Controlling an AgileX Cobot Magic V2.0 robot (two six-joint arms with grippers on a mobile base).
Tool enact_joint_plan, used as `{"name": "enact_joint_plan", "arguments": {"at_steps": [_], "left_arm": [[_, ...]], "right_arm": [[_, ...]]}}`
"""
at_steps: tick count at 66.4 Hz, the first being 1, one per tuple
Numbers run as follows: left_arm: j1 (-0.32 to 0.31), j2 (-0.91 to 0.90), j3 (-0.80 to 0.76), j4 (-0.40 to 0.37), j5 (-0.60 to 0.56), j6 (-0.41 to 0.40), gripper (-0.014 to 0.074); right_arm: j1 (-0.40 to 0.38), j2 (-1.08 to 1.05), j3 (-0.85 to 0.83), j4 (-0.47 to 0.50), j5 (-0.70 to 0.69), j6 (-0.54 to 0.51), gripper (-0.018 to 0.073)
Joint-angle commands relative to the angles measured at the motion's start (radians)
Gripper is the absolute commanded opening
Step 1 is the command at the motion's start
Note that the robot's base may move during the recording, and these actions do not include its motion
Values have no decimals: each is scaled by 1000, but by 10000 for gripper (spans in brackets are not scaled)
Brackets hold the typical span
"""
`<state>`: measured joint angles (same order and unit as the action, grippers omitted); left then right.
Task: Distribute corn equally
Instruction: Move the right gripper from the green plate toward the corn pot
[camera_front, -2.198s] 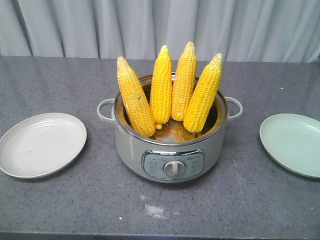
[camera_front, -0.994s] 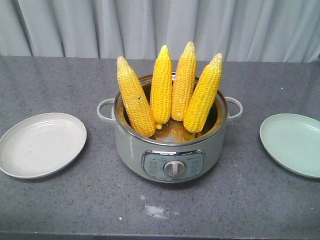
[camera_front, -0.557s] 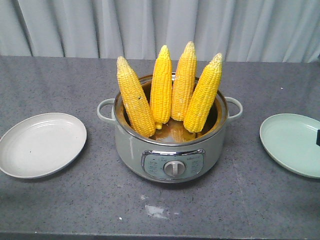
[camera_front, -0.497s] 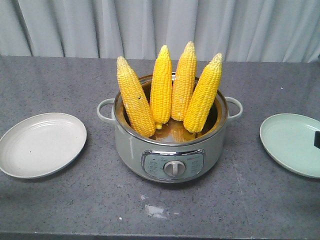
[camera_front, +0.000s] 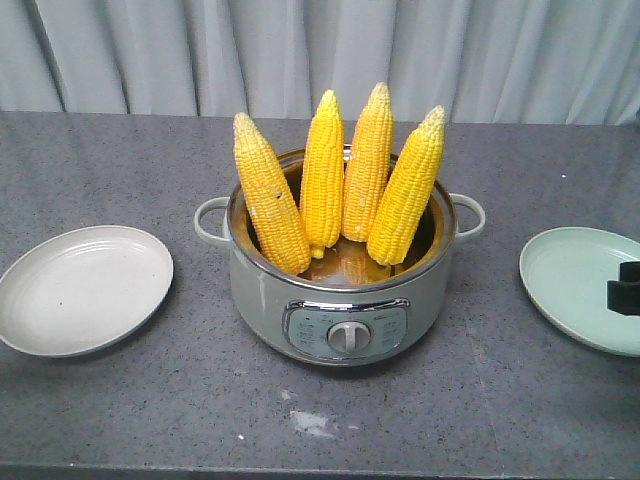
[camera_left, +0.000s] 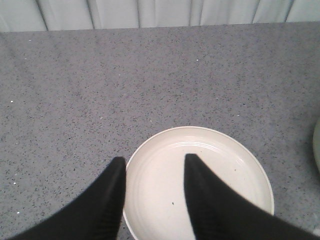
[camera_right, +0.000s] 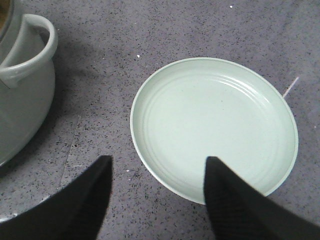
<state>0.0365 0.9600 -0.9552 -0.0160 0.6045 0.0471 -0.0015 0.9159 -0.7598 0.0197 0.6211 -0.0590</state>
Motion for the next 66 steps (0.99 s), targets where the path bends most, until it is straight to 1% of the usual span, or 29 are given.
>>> {"name": "enact_joint_plan", "arguments": {"at_steps": [1, 5, 11, 18, 22, 28, 32, 37, 42, 47, 52, 57, 66], "left_arm": [[4, -7, -29, -1, -63, -2, 460], [4, -7, -29, -1, -59, -2, 521], [3, -7, -29, -4, -39, -2, 571], [-1, -7, -35, -36, -15, 7, 580], [-22, -9, -44, -66, -4, 49, 580], [-82, -9, -60, -117, 23, 139, 580], [-130, -9, -61, -142, 27, 177, 580], [-194, -9, -61, -162, 27, 204, 580], [-256, -9, -61, -168, 28, 207, 580], [-310, -9, -61, -192, 38, 207, 580], [-352, -9, -61, -211, 56, 209, 580], [-370, -9, -60, -211, 71, 211, 580], [-374, -9, -60, -211, 73, 211, 580]], "right_arm": [[-2, -6, -33, -1, -57, -8, 580], [-2, -6, -33, -1, -56, -8, 657], [-2, -6, -33, -1, -56, -8, 704], [-2, -3, -33, -1, -55, -8, 704], [-2, -3, -33, -1, -50, -8, 695], [-2, -3, -33, -1, -45, -12, 677], [-2, -3, -33, 0, -45, -12, 663], [-2, -3, -33, 0, -46, -16, 646], [-2, -3, -34, 8, -49, -34, 630], [-2, 1, -52, 52, -35, -81, 615], [-2, 15, -88, 117, -16, -168, 608], [-2, 38, -127, 202, -14, -257, 603], [-2, 98, -180, 361, -8, -424, 599]]}}
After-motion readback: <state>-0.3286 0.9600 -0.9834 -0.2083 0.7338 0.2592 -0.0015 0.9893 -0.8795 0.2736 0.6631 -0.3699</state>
